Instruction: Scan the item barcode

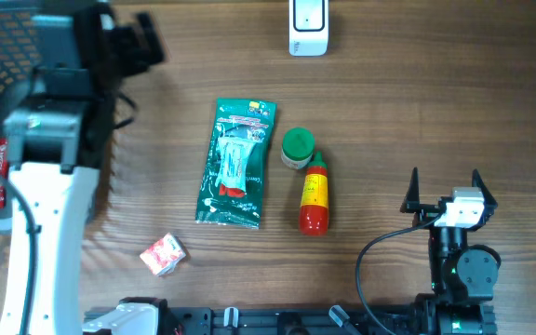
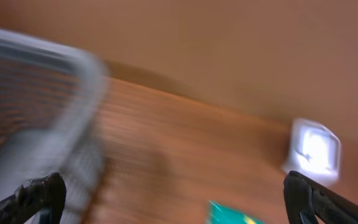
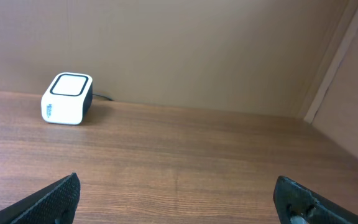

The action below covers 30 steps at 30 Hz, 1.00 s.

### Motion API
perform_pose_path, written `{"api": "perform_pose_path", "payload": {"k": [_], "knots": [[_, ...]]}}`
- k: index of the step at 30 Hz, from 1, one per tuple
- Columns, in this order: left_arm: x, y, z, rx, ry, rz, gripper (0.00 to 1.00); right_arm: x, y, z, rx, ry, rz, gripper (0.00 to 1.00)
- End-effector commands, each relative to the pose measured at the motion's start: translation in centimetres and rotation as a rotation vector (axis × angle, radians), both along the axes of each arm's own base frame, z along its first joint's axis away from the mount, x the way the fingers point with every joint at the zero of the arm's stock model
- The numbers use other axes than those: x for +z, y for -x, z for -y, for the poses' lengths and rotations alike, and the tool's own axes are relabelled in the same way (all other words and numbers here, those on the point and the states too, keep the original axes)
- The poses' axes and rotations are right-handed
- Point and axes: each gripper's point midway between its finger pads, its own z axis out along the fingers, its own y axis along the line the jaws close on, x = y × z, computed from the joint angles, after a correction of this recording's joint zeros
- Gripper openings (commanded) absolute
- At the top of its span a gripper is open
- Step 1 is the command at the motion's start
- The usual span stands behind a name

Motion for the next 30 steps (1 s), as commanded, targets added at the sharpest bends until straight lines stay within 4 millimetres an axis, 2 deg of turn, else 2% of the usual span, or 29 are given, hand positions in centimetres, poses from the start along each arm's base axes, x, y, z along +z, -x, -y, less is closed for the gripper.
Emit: {"api": "perform_pose_path", "payload": {"k": [1,4,10,13,15,16,17,18,21,25,27,30], "knots": [[-0.4,3.2,-12.0,0.554,0.061,0.048,1.0,0.2,0.0,-0.3,0.015,0.012,0.007,1.0],[-2.8,5.8,-17.4,0.753,0.209,0.027,1.0,0.2,0.0,-0.3,0.015,0.012,0.007,0.99],[-8.1,9.1,-24.7,0.923,0.277,-0.125,1.0,0.2,0.0,-0.3,0.015,0.012,0.007,1.0],[-11.2,9.8,-27.1,0.923,0.23,-0.256,0.99,0.2,0.0,-0.3,0.015,0.012,0.007,1.0],[-13.5,9.6,-28.0,0.872,0.204,-0.355,0.93,0.2,0.0,-0.3,0.015,0.012,0.007,1.0],[-15.0,9.2,-28.2,0.823,0.2,-0.41,0.73,0.2,0.0,-0.3,0.015,0.012,0.007,1.0],[-16.1,8.8,-28.2,0.785,0.204,-0.447,0.59,0.2,0.0,-0.3,0.015,0.013,0.007,1.0],[-17.2,8.4,-28.1,0.75,0.209,-0.48,0.52,0.2,0.0,-0.3,0.015,0.012,0.007,1.0],[-19.8,7.6,-28.0,0.672,0.21,-0.557,0.5,0.2,0.0,-0.3,0.015,0.012,0.007,1.0],[-23.1,7.4,-28.2,0.548,0.143,-0.687,0.58,0.2,0.0,-0.3,0.015,0.012,0.007,1.0],[-24.3,7.5,-28.5,0.533,0.14,-0.717,0.61,0.2,0.0,-0.3,0.015,0.012,0.007,1.0],[-26.1,8.2,-29.5,0.566,0.13,-0.744,0.57,0.2,0.0,-0.3,0.015,0.013,0.007,1.0]]}}
